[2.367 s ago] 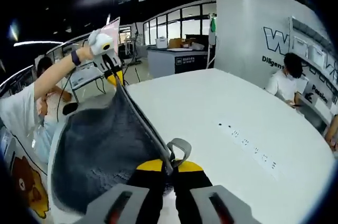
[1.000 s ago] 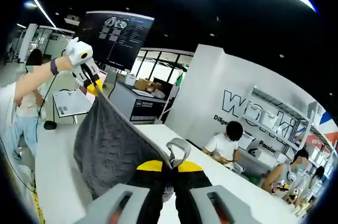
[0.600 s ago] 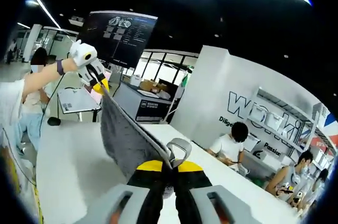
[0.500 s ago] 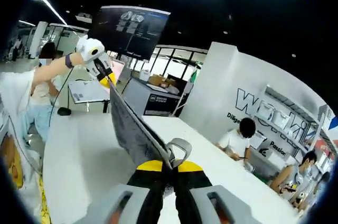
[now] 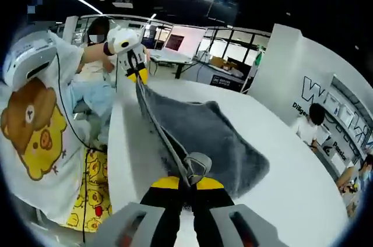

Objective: Fold the towel on the table until its edges align and the towel forms a compact rectangular stack.

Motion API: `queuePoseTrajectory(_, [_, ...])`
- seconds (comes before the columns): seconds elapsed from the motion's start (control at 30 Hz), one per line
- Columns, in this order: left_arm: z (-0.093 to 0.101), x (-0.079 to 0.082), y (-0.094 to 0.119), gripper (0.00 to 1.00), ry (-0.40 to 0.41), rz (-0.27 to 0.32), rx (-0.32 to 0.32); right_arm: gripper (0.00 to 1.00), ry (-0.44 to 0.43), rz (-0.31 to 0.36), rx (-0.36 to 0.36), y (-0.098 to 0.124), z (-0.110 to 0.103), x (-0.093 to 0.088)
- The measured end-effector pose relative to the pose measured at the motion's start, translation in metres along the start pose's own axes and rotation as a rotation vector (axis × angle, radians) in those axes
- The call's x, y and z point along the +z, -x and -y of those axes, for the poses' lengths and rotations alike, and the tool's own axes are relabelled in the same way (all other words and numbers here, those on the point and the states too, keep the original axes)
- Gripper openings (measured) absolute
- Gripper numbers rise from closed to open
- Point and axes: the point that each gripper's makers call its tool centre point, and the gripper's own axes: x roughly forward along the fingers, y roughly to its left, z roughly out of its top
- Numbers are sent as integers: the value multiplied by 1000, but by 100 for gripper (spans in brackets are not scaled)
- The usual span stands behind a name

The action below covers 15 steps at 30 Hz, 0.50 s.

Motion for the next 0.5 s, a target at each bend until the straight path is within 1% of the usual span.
queuePoseTrajectory(0.07, [11, -2, 1, 7, 23, 4, -7, 5, 26, -18, 18, 3, -14, -10])
queuePoseTrajectory(0.1, [17, -2, 2, 7, 44, 7, -13, 5, 30, -22, 29, 4, -21, -12])
queuePoseTrajectory(0.17, [23, -3, 5, 7, 53, 10, -11, 5, 36, -20, 52, 6, -34, -14])
queuePoseTrajectory(0.27, [34, -3, 8, 7, 66, 11, -15, 5, 65, -51, 83, 8, -53, -21])
queuePoseTrajectory(0.37, [46, -2, 10, 7, 64, 7, -28, 5, 74, -60, 98, 9, -66, -24])
queuePoseTrajectory(0.5, [57, -4, 11, 7, 60, 5, -39, 6, 83, -67, 101, 9, -75, -29])
